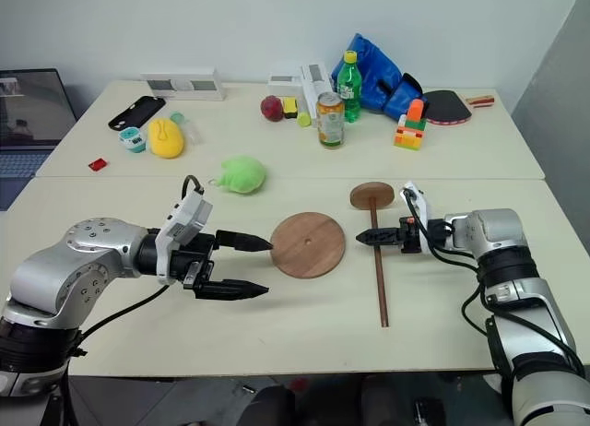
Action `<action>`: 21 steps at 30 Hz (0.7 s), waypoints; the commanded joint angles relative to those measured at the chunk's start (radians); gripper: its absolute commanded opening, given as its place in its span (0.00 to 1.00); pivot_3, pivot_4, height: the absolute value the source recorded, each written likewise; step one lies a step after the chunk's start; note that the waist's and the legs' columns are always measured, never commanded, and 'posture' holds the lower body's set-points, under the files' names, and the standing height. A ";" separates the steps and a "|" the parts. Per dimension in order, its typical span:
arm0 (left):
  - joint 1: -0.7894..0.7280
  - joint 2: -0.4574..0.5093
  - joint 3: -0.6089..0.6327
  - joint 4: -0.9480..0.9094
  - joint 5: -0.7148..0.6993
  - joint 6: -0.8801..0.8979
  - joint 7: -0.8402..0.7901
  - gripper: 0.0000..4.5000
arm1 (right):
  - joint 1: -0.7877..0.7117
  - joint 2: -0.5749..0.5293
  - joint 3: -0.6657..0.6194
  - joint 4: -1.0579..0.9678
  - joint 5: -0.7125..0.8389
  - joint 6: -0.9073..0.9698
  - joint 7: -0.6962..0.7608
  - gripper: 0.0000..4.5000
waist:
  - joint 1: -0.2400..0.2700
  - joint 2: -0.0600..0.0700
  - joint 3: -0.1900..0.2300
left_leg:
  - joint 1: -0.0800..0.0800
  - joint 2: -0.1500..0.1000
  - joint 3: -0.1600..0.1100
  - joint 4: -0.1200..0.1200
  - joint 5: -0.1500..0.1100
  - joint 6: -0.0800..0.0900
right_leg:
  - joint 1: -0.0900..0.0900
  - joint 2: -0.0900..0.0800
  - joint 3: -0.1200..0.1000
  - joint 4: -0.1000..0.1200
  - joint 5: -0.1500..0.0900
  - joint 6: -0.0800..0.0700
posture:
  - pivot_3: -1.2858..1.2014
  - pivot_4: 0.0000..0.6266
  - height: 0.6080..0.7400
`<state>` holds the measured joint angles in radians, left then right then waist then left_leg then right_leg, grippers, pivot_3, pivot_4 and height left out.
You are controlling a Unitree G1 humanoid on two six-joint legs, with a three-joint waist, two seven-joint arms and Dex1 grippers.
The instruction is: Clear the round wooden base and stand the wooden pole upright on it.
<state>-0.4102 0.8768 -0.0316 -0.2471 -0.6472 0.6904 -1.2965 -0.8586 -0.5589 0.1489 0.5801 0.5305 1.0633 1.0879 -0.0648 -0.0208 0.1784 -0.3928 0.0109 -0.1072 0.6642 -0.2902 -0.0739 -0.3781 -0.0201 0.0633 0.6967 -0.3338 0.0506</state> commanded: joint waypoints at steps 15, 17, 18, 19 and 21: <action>0.003 0.023 0.035 -0.039 -0.014 0.001 0.010 1.00 | -0.005 0.033 -0.043 0.007 -0.007 0.047 0.053 0.39 | -0.002 0.000 0.000 | 0.000 0.000 0.000 0.000 0.000 0.000 | -0.001 0.000 0.000 0.001 0.000 0.000 | 0.52 0.24 1.00; 0.006 0.025 0.037 -0.042 -0.015 0.002 0.012 1.00 | 0.006 0.035 -0.050 -0.004 -0.004 0.060 0.050 0.27 | -0.002 0.000 0.000 | 0.000 0.000 0.000 0.000 0.000 0.000 | -0.001 0.000 0.000 0.001 0.000 0.000 | 0.52 0.24 1.00; 0.006 0.027 0.038 -0.042 -0.015 0.003 0.012 1.00 | 0.012 0.038 -0.057 -0.008 0.001 0.068 0.046 0.21 | -0.002 0.000 0.000 | 0.000 0.000 0.000 0.000 0.000 0.000 | -0.001 0.000 0.000 0.001 0.000 0.000 | 0.52 0.24 1.00; 0.007 0.029 0.039 -0.043 -0.016 0.003 0.011 1.00 | 0.018 0.039 -0.063 -0.014 0.006 0.076 0.043 0.16 | -0.002 0.000 0.000 | 0.000 0.000 0.000 0.000 0.000 0.000 | -0.001 0.000 0.000 0.001 0.000 0.000 | 0.52 0.24 1.00; 0.004 0.034 0.042 -0.038 -0.016 0.002 0.009 1.00 | 0.035 0.043 -0.079 -0.038 0.020 0.100 0.034 0.10 | -0.003 0.000 0.000 | 0.000 0.000 0.001 0.000 0.000 0.000 | -0.001 0.000 0.001 0.001 0.000 0.000 | 0.52 0.24 1.00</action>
<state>-0.4023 0.8943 -0.0299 -0.2646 -0.6494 0.6931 -1.2823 -0.8386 -0.5078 0.0962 0.5885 0.5378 1.1477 1.1336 -0.0673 -0.0205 0.1784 -0.3929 0.0109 -0.1068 0.6644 -0.2902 -0.0739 -0.3786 -0.0201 0.0639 0.6975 -0.3338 0.0506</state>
